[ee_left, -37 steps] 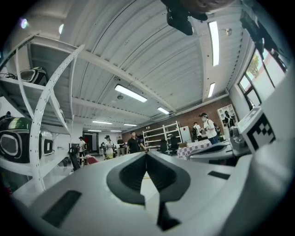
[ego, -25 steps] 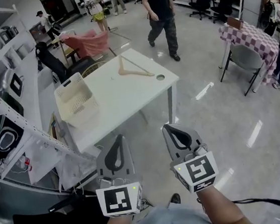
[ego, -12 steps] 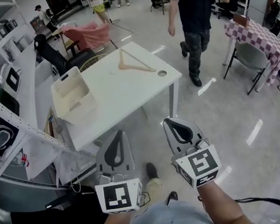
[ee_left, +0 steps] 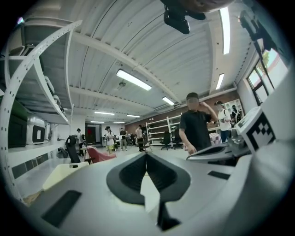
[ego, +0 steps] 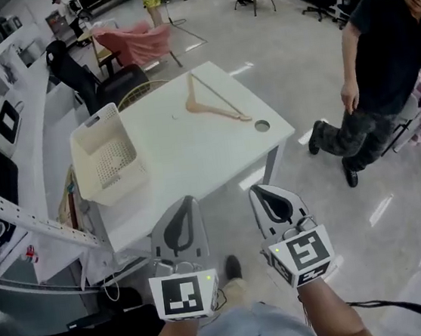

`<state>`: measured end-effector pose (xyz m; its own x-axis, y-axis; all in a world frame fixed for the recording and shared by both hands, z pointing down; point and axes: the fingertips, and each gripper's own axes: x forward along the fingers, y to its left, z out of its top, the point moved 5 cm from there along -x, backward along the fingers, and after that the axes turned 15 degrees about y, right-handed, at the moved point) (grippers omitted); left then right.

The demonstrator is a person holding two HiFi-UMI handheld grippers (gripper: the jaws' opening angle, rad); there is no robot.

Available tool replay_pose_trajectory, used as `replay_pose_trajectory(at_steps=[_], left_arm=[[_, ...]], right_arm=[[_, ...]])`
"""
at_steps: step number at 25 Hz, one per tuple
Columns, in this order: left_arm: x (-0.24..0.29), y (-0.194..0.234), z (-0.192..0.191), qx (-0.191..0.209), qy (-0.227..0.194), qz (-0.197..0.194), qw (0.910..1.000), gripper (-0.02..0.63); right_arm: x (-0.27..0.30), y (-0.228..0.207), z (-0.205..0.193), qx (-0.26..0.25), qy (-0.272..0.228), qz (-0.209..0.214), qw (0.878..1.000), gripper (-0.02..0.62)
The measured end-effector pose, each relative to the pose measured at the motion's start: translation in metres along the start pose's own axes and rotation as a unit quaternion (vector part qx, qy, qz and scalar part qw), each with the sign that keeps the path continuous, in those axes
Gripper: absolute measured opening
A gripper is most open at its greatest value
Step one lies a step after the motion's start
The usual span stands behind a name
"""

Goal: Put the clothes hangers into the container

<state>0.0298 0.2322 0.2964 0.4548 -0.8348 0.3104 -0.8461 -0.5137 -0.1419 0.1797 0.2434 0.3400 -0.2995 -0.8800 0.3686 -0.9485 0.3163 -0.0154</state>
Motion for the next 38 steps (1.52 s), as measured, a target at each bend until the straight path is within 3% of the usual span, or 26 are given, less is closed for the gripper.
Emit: replay_pose_trajectory(at_steps=[16,24,30,38], left_arm=[[0.133,0.086,0.049,-0.004,-0.024,0.003,0.9997,0.012],[0.176,0.098,0.053,-0.005,-0.016,-0.024,0.9996,0.012],[0.204,0.1,0.042,0.015,-0.004,-0.017,0.9997,0.011],[0.269,0.099,0.052,0.005,0.027,-0.008,0.9996,0.011]], right_arm=[[0.143,-0.057,0.086,-0.019,-0.017,-0.003,1.0,0.011],[0.176,-0.077,0.097,-0.016,-0.012,-0.018,1.0,0.011],[0.191,-0.099,0.096,-0.013,-0.008,-0.021,1.0,0.012],[0.246,-0.149,0.094,-0.008,0.005,0.007,1.0,0.012]])
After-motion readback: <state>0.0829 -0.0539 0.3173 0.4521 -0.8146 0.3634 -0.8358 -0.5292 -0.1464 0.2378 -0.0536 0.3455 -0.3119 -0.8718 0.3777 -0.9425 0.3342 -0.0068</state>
